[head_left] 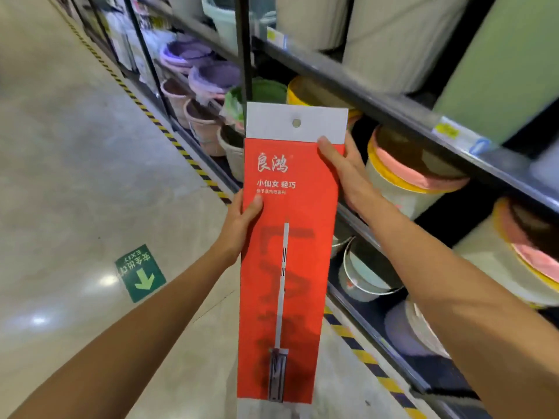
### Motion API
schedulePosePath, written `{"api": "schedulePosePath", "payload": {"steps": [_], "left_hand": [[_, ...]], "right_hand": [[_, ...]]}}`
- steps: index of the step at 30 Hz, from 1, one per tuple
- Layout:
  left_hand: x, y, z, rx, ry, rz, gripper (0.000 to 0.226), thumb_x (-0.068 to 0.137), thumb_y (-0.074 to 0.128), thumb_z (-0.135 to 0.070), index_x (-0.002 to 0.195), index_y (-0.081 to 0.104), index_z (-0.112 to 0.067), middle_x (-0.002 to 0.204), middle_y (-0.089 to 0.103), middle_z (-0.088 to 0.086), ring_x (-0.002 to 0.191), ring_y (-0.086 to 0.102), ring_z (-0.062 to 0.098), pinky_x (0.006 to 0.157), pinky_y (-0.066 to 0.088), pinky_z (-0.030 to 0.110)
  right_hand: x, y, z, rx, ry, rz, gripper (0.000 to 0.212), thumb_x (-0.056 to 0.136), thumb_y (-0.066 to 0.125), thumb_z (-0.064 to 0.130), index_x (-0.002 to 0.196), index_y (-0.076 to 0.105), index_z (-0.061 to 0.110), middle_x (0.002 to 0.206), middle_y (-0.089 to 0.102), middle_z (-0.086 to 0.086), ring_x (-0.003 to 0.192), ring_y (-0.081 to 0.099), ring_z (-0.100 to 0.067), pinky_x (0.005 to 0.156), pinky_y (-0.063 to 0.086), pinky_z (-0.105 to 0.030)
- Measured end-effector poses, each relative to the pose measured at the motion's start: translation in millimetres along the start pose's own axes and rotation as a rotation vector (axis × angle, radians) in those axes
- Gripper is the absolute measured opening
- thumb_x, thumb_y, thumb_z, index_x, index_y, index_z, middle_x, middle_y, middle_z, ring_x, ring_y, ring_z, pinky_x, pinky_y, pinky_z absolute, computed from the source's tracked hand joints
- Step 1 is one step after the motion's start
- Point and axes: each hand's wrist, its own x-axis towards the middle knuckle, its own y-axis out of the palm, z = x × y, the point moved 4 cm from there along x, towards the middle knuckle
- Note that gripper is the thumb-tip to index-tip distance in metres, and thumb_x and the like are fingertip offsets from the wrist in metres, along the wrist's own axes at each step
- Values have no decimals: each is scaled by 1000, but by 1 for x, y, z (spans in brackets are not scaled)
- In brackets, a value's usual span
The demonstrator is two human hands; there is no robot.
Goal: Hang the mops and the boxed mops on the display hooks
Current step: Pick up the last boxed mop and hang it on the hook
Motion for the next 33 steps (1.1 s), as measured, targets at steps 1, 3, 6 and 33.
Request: {"api": "schedulePosePath", "payload": {"steps": [1,3,6,33], "left_hand": [[-5,9,-3,18,7,39,96,63,69,-73,139,43,-20,133,59,6,116,62,24,97,51,46],[-15,23,-7,55,1,93,94,65,66,-72,141,40,-21,133,58,5,116,62,22,99,50,46],[-37,45,-16,121,21,170,98,64,63,-77,142,38,-24,136,55,2,119,60,18,102,48,45],[-340,384,-265,-82,320,649,5,93,59,-23,98,59,-21,82,71,-2,65,69,7,65,57,26]], "right_hand": [[-8,-11,11,-15,-11,-30,63,83,69,38,138,45,18,126,63,-9,107,66,-24,87,56,-36],[-30,-29,27,-57,-13,-68,59,81,70,37,132,51,15,120,65,-9,102,68,-23,85,56,-35],[-72,-52,47,-60,-16,-120,42,85,70,28,121,56,13,105,70,-5,87,71,-15,75,57,-29],[-521,-234,314,-178,-385,-666,26,71,71,31,95,68,21,85,75,0,76,71,-16,71,55,-32]]}}
